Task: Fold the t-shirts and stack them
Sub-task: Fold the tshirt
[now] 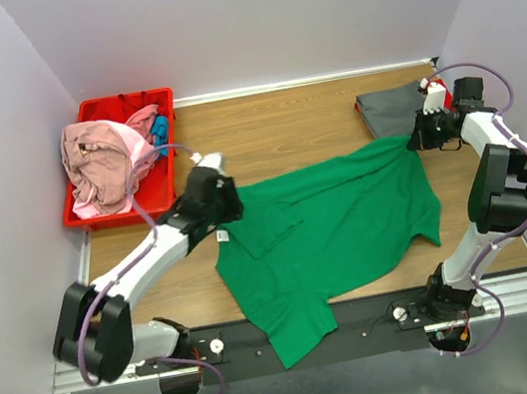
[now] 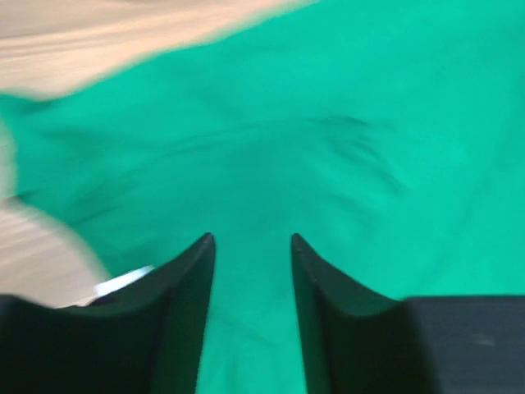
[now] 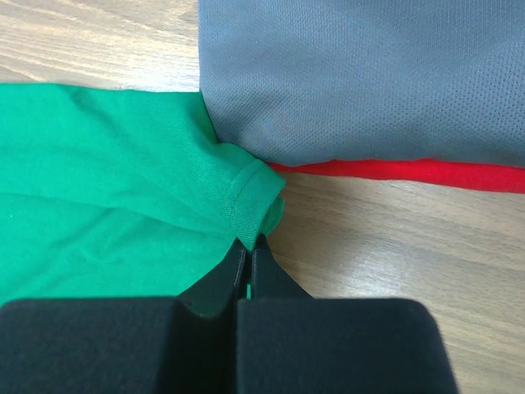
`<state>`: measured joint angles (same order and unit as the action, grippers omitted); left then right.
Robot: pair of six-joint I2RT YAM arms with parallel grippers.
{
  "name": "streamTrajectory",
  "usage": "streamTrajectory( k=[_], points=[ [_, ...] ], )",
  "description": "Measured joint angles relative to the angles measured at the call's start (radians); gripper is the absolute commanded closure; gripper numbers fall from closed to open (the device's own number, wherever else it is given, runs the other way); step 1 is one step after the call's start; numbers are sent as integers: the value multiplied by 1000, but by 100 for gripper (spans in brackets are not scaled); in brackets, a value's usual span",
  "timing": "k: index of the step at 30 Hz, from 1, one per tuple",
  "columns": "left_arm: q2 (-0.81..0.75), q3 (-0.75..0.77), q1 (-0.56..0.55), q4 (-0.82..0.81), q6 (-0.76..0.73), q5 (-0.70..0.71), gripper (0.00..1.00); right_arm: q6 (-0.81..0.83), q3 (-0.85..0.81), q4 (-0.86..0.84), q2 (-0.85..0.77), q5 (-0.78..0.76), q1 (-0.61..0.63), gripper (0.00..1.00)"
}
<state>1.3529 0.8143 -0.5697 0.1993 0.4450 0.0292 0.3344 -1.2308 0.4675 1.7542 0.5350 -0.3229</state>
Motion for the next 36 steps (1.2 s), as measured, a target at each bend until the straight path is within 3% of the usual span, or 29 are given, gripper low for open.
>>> streamTrajectory(
  k=[3,6,14,21,29,36],
  points=[
    [-99,-72,111,-42,40,12,45,0,0,0,0,3,0,98],
    [-103,-69,158,-83,61,13,45,0,0,-1,2,6,0,98],
    [111,14,163,-75,114,108,42,0,0,-2,3,10,0,98],
    [157,21,164,-31,167,231,41,0,0,-2,3,12,0,98],
    [223,19,165,-32,200,260,42,0,0,-2,3,13,0,98],
    [246,-6,165,-54,219,272,52,0,0,-2,3,14,0,98]
  ],
)
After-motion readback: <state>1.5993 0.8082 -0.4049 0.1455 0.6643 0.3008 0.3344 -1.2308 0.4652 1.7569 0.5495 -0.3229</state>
